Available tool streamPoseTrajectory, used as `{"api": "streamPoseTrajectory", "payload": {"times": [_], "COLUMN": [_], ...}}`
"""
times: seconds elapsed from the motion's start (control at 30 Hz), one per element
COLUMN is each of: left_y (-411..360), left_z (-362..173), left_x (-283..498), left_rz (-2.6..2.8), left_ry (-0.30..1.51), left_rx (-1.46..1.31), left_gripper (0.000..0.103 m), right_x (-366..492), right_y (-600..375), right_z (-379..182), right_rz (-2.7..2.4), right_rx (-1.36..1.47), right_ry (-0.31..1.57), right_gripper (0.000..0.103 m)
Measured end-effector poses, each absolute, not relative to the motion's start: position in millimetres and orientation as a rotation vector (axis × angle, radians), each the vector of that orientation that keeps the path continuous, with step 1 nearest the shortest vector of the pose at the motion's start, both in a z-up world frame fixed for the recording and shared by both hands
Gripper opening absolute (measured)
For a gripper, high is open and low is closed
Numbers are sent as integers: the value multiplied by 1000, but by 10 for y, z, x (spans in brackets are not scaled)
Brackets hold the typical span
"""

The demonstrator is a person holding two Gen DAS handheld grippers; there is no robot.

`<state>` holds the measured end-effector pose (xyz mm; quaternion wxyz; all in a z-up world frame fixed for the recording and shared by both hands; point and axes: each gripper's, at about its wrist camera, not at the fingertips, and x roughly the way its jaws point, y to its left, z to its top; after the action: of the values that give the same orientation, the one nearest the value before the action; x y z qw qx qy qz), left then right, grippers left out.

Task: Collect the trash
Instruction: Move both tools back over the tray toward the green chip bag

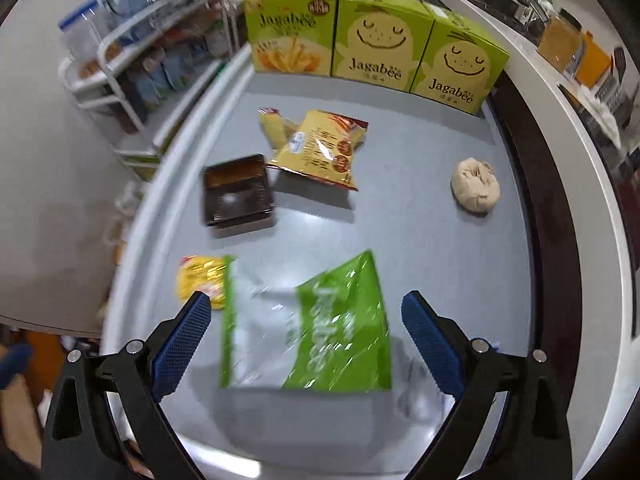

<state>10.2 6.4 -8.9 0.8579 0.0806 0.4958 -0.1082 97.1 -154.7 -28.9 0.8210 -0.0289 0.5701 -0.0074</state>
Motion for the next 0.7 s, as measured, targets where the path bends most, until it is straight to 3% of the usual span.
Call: {"api": "streamPoseTrajectory", "payload": {"times": [0.3, 0.5, 0.7], "left_y": [111, -45, -238], "left_z": [-161, -157, -139], "left_x": [285, 379, 602], "left_rz": [-261, -315, -336], "left_ry": [1078, 1069, 1049], "left_rx": [126, 175, 226], "left_gripper": [93, 93, 93], "right_x": [918, 699, 657], "right_y": [-1462, -1653, -2150], "right_z": [-597, -530, -141], "right_rz": [113, 83, 168], "right_rx": [-340, -760, -146], "right_ry": [1270, 1176, 1264], "right_gripper": [94, 94, 94]}}
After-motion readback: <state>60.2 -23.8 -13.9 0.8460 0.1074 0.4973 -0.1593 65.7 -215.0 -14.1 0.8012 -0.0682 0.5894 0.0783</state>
